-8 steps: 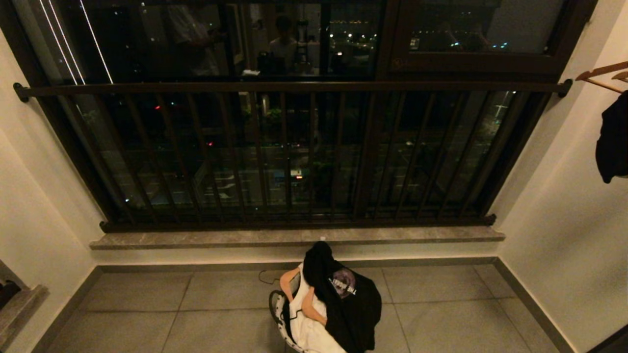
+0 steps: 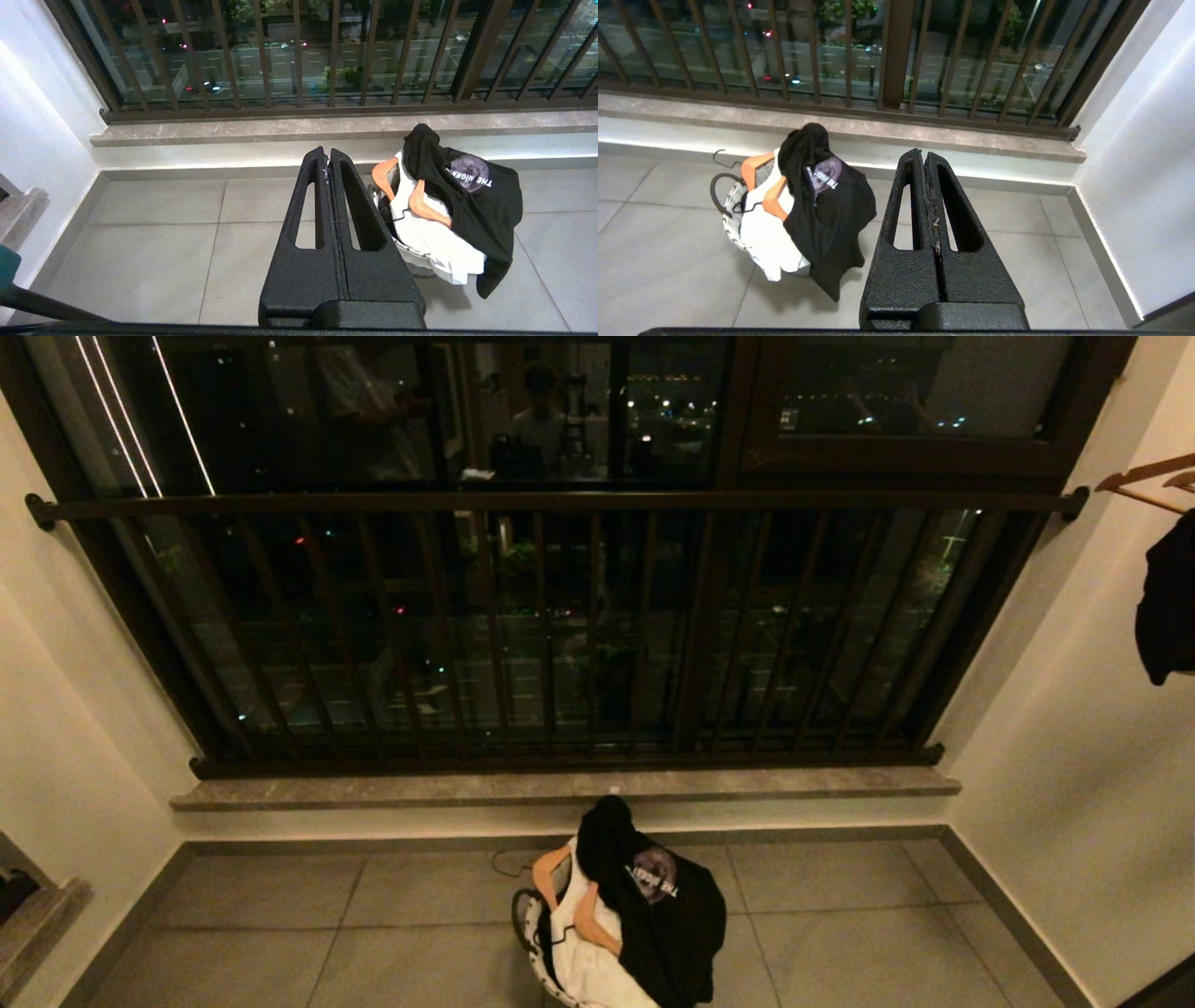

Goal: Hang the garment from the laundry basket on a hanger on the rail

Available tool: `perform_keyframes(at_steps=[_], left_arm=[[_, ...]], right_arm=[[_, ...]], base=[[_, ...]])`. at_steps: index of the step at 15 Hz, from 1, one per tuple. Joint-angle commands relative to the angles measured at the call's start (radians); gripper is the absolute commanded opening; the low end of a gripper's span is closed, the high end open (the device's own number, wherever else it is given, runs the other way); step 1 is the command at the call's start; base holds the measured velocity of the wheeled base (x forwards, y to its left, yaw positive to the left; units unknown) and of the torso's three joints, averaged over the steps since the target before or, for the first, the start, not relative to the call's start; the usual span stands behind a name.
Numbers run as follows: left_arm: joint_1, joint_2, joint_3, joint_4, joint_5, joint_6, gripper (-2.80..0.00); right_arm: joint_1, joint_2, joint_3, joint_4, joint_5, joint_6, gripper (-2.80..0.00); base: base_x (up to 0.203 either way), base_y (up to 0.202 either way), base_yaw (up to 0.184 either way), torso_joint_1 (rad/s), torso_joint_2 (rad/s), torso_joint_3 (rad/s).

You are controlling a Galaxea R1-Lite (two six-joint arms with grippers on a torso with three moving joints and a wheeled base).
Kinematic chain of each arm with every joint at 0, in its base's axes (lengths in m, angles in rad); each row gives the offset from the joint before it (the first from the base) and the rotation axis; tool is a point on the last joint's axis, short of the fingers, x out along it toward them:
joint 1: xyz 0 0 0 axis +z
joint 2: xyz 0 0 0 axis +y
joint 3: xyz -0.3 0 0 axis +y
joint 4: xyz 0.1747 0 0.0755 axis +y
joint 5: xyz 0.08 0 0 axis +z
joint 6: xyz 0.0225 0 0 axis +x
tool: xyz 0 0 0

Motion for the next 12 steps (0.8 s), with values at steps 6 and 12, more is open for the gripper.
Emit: perform_keyframes(at_steps=[6, 12], left_arm=[[0.001, 0.001, 0.0, 0.0, 0.0, 0.0, -2.8], [0.0, 0.001, 0.0, 0.0, 0.0, 0.0, -2.8]], right_arm=[[0.0, 0.002, 0.0, -0.001, 0.001, -0.003, -2.8], [0.0, 0.002, 0.0, -0.001, 0.001, -0.003, -2.8]], base=[[0.003, 0.086, -0.003, 0.003, 0.0, 0.003], [0.0, 0.196, -0.002, 0.002, 0.0, 0.003]])
